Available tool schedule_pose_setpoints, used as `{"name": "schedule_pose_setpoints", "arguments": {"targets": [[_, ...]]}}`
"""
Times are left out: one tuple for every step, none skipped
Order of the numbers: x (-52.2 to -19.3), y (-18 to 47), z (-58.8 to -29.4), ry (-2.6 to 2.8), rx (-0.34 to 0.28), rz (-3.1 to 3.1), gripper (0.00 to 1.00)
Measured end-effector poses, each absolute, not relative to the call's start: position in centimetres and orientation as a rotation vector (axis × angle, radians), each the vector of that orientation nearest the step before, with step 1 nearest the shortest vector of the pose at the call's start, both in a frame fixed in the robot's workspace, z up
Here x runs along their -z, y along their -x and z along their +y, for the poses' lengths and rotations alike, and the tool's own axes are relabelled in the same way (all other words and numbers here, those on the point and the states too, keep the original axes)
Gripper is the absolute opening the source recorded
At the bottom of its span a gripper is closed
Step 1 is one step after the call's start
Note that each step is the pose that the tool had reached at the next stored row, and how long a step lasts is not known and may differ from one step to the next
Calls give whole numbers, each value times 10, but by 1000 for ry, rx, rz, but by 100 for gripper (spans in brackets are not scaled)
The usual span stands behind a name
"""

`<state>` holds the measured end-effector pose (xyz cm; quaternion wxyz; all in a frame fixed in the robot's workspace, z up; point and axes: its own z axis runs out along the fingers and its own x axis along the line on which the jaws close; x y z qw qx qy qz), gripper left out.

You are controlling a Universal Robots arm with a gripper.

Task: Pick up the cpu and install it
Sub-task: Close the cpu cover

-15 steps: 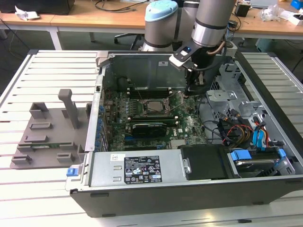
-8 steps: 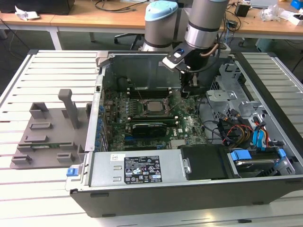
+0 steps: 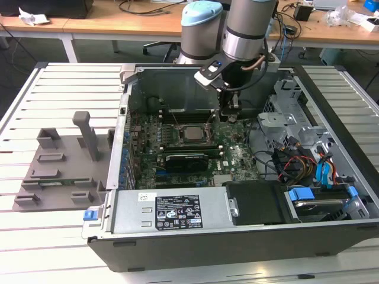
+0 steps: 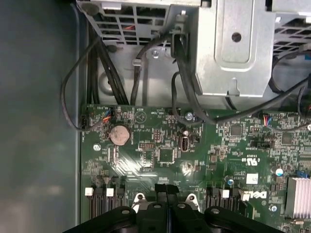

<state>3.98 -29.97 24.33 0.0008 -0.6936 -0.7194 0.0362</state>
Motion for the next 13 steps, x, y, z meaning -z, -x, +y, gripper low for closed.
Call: {"name": "schedule_pose_setpoints", "arguments": {"targets": [[-243, -38, -300, 2178, -114, -2259, 11], [-243, -36, -300, 2178, -114, -2259, 11], [-243, -33, -300, 2178, -113, -2259, 11], [-243, -30, -300, 2178, -113, -2259, 11], [-243, -28, -300, 2178, -114, -2259, 11], [-243, -26, -300, 2178, -113, -2259, 11], [-243, -26, -300, 2178, -113, -2259, 11], [-243, -25, -300, 2178, -114, -2259, 11], [-243, -24, -300, 2178, -113, -2259, 11], [-243, -22, -300, 2178, -114, -2259, 11], [-243, -21, -300, 2178, -114, -2259, 11], [-243, -20, -300, 2178, -113, -2259, 11], [-243, -19, -300, 2178, -113, -2259, 11]]}}
